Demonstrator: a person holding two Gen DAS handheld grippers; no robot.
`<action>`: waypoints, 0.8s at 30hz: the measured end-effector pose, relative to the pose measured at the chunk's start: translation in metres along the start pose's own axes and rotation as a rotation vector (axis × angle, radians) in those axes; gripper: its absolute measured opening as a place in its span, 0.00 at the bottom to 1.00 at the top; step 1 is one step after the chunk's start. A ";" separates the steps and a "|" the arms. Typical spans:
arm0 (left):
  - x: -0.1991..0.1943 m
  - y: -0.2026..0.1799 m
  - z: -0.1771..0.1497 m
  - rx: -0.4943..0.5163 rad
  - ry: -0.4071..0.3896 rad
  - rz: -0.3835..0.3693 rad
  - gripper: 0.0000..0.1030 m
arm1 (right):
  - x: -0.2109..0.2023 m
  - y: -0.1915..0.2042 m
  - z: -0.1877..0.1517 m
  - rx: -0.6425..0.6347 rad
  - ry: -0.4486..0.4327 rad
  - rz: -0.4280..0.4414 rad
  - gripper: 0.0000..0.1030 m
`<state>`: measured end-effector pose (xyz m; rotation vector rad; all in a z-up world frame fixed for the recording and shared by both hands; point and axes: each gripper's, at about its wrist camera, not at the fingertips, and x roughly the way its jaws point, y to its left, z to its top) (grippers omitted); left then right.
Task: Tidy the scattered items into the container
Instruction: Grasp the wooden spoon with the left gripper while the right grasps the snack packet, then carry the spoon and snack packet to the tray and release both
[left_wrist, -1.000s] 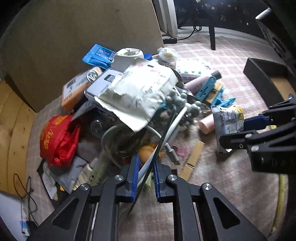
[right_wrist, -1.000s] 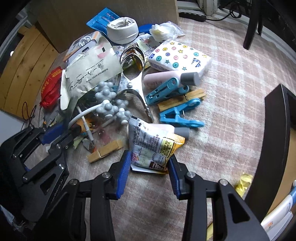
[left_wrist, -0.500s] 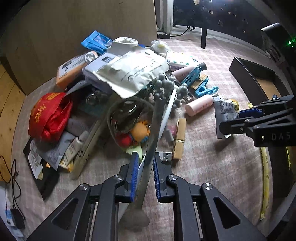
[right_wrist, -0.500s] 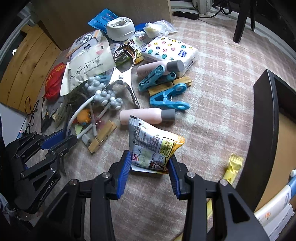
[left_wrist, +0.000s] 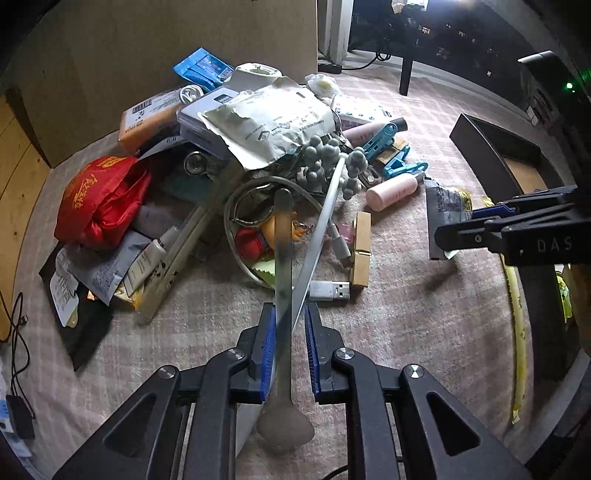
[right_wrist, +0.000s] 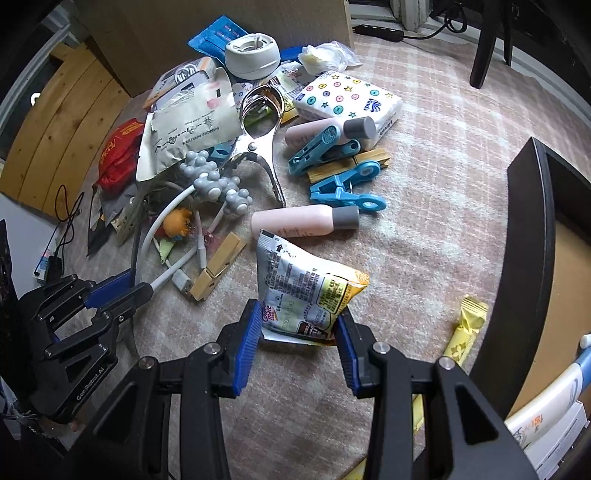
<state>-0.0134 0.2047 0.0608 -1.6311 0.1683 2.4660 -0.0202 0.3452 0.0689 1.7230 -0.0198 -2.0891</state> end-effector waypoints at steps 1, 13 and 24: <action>-0.001 0.000 -0.001 -0.001 0.000 0.004 0.11 | -0.001 -0.002 -0.002 0.002 0.000 0.001 0.37; -0.019 0.007 -0.011 -0.026 -0.021 -0.002 0.07 | -0.017 -0.078 -0.021 0.003 0.000 0.006 0.37; -0.044 -0.004 -0.003 -0.036 -0.058 -0.014 0.07 | -0.036 -0.099 -0.038 0.011 -0.016 0.002 0.37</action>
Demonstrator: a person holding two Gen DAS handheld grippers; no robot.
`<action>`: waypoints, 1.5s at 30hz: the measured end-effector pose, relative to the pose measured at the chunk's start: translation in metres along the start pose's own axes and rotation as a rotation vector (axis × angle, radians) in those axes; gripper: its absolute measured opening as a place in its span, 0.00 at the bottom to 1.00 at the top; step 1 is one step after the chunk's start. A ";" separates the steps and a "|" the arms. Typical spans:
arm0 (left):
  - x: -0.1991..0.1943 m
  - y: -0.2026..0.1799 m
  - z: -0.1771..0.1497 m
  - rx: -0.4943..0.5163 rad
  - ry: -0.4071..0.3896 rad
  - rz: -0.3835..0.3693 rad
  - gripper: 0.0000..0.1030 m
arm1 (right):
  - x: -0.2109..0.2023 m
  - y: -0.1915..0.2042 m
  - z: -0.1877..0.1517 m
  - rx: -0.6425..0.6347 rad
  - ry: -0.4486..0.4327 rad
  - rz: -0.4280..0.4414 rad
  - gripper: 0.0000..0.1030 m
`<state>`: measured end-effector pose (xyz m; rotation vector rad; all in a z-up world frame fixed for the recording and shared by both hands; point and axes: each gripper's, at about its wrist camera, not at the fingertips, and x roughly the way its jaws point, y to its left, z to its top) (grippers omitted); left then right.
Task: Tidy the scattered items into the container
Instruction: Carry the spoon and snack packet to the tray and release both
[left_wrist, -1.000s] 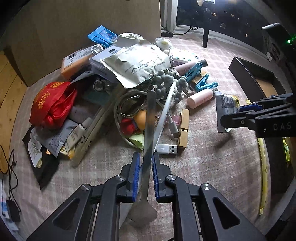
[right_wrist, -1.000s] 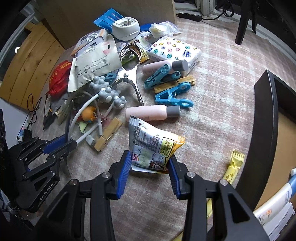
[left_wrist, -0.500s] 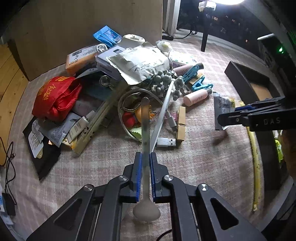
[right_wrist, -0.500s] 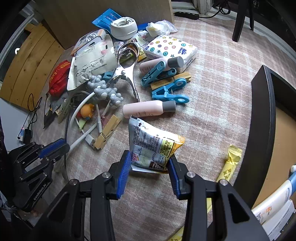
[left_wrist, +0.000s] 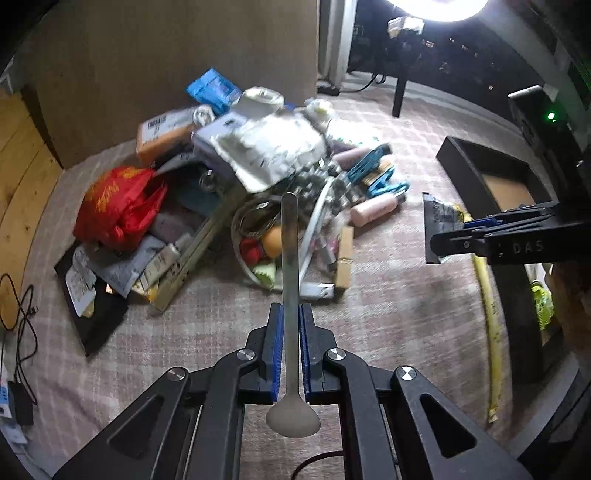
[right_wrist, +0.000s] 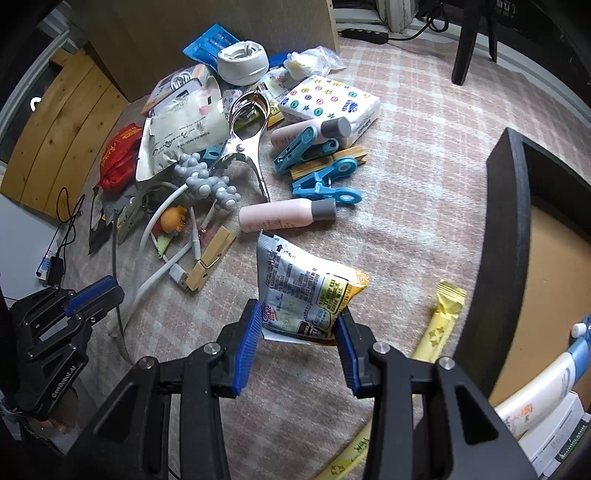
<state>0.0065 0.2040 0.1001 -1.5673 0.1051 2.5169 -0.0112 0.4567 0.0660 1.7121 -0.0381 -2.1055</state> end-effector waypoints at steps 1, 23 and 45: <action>-0.003 -0.003 0.003 0.002 -0.006 -0.005 0.07 | -0.004 -0.002 -0.001 0.001 -0.005 -0.001 0.37; -0.020 -0.205 0.062 0.222 -0.020 -0.300 0.07 | -0.098 -0.096 0.012 0.218 -0.144 -0.200 0.37; -0.029 -0.273 0.056 0.361 -0.040 -0.280 0.52 | -0.129 -0.179 -0.033 0.416 -0.174 -0.248 0.42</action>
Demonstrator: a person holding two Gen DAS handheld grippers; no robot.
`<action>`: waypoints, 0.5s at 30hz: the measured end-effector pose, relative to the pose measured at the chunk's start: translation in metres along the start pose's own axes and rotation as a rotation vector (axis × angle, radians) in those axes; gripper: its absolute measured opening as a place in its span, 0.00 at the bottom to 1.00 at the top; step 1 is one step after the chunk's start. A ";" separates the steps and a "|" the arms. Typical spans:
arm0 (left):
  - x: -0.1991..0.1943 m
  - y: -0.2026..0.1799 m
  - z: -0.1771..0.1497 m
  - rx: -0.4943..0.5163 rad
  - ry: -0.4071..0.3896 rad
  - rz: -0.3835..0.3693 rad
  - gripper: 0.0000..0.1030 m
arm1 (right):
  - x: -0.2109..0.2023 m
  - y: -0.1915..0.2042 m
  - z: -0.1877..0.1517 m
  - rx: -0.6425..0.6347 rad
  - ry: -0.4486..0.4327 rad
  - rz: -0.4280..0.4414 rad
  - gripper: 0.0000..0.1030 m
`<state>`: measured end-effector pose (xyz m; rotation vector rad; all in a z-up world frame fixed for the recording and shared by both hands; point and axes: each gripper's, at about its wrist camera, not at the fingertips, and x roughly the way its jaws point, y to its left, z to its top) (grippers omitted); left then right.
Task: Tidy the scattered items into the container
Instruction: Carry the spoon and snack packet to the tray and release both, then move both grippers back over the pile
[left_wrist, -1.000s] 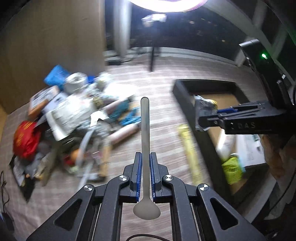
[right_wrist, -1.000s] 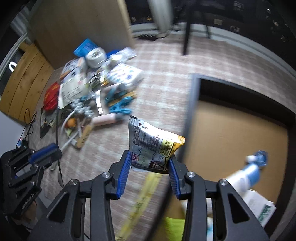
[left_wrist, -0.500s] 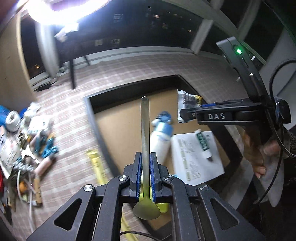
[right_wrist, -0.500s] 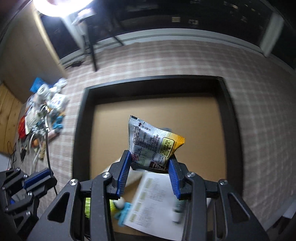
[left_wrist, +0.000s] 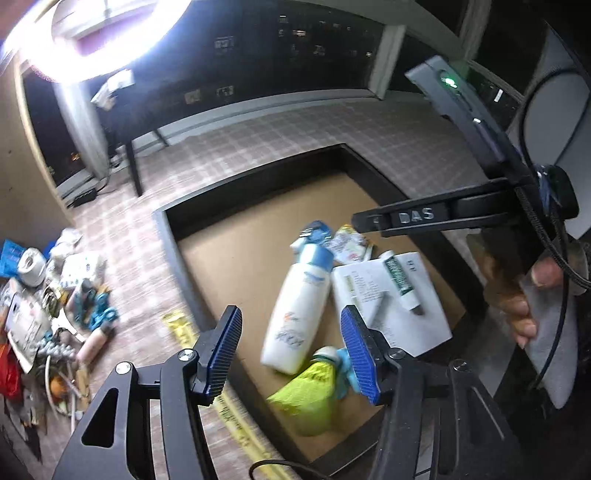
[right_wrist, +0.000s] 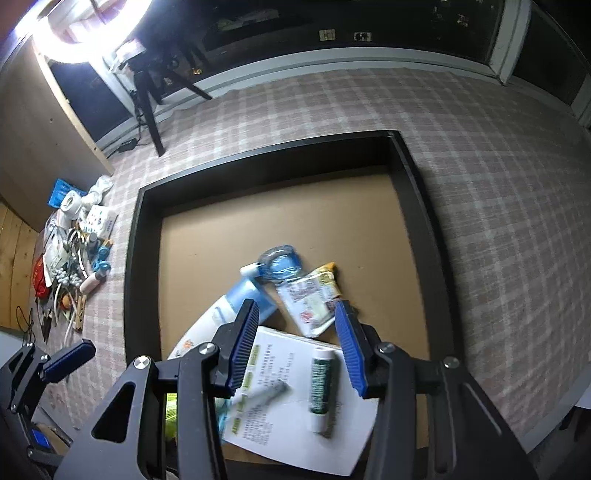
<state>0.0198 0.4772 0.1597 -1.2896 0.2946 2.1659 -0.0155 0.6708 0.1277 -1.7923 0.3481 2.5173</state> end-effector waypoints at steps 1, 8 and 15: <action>-0.002 0.008 -0.003 -0.011 -0.002 0.014 0.52 | 0.001 0.005 0.000 -0.006 0.001 0.007 0.42; -0.014 0.069 -0.036 -0.115 0.003 0.110 0.52 | 0.003 0.041 -0.004 -0.065 0.007 0.059 0.42; -0.026 0.137 -0.078 -0.218 0.028 0.221 0.52 | 0.000 0.095 -0.012 -0.176 0.016 0.112 0.41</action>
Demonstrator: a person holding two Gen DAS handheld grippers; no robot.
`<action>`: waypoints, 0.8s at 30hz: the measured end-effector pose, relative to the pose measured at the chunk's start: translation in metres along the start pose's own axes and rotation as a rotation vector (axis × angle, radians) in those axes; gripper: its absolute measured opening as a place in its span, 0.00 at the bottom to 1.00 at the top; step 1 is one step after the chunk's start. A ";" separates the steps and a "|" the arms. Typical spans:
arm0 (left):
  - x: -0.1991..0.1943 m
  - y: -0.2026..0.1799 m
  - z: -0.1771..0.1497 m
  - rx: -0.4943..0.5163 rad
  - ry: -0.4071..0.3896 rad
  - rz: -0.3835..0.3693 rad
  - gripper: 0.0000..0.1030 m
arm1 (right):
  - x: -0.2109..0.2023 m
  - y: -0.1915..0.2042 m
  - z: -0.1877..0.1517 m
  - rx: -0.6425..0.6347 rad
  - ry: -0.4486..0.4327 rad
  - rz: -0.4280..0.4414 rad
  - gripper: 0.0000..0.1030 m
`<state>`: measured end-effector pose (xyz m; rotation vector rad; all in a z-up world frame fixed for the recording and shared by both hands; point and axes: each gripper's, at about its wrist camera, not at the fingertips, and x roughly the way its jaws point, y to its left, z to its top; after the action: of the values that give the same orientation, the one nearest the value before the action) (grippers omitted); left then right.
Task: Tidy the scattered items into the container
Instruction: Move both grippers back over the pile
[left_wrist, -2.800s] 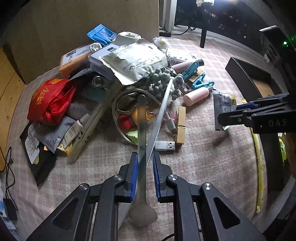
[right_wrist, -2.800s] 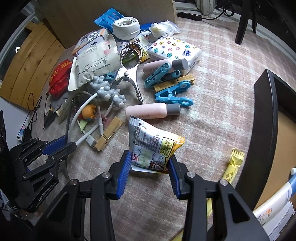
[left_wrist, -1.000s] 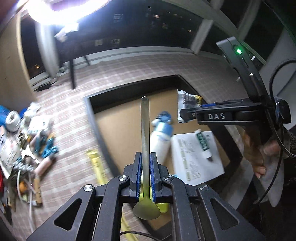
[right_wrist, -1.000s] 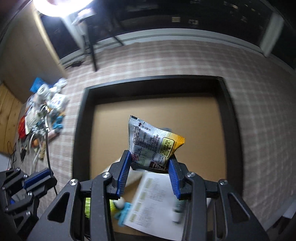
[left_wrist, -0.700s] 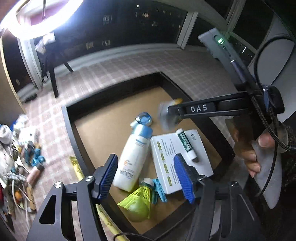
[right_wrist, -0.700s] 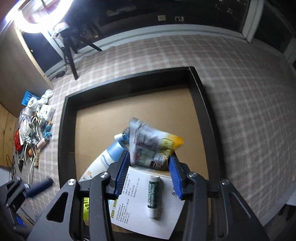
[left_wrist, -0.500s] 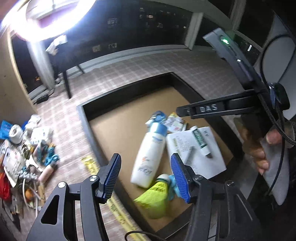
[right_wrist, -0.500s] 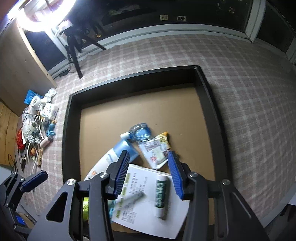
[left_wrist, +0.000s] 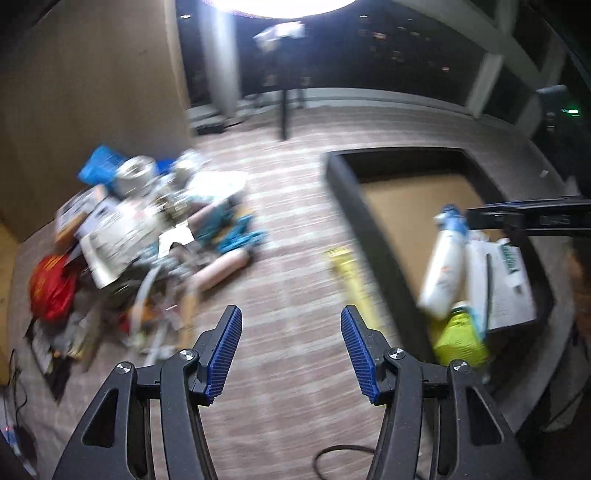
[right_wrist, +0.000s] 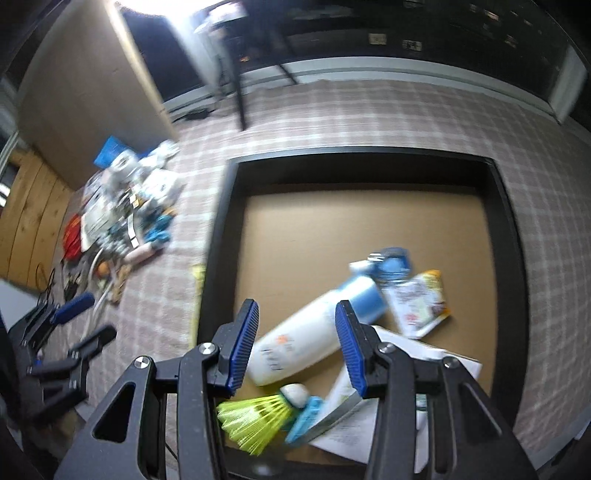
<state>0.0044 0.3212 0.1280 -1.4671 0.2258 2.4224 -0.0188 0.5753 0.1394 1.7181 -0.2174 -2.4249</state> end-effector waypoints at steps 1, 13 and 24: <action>0.002 0.009 -0.004 -0.015 0.006 0.010 0.52 | 0.001 0.008 0.000 -0.012 0.004 0.007 0.41; 0.016 0.090 -0.051 -0.164 0.066 0.095 0.51 | 0.046 0.110 -0.007 -0.195 0.101 0.099 0.41; 0.014 0.117 -0.063 -0.204 0.066 0.091 0.50 | 0.085 0.176 0.025 -0.451 0.087 0.123 0.40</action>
<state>0.0118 0.1950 0.0835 -1.6585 0.0612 2.5352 -0.0621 0.3855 0.1065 1.5468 0.2147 -2.0999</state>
